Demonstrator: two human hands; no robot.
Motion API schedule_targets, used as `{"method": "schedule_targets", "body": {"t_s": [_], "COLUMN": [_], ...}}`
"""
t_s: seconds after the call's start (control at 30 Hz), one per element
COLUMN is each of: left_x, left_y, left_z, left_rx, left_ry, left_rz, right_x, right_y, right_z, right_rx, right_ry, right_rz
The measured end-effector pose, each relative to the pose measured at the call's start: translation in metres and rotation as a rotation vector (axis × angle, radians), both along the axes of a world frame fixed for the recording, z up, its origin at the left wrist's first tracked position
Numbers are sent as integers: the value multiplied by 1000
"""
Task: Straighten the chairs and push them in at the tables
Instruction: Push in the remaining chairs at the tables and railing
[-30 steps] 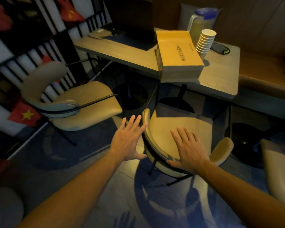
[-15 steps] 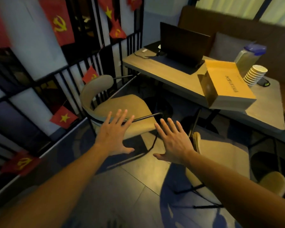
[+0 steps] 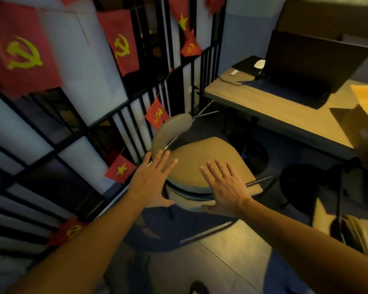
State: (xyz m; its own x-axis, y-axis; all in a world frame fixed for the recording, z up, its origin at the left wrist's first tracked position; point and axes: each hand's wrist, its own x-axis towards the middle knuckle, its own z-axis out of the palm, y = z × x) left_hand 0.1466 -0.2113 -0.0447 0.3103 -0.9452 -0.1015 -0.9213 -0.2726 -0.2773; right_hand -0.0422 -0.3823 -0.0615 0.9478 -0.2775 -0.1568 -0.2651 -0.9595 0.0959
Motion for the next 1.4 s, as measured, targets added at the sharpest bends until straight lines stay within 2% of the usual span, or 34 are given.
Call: {"method": "schedule_targets", "body": {"t_s": [0.13,0.3,0.63,0.73,0.83,1.03,1.23,1.4], "left_x": [57,117,216,231,238,238,213,162], "left_y": [-24,-55,-118,-134,-143,-145,-143,-131], "left_z": [-20,-54,-115,-129,-138,-136,-132,-136], "left_rx": [52,197,453,447,440,442,458,473], "left_ry": [6,-6,-63,-1,76,-7,-34,57], "left_rz": [-44,-104,-413,-524,-619,-691,-629,-534], "right_x": [53,99,145,151,153,154,133,91], "right_y": [-7,-9,5,8,7,0,-11,-34], "right_z": [-27,-61,-118,-123,-121,-120,-120,-112], "right_rx": [46,118,249,264,287,280,280,228], "right_ry": [37,131,292,285,324,345,351,381], "right_rz": [11,-71,-336,-400,-404,-314,-266,-223]}}
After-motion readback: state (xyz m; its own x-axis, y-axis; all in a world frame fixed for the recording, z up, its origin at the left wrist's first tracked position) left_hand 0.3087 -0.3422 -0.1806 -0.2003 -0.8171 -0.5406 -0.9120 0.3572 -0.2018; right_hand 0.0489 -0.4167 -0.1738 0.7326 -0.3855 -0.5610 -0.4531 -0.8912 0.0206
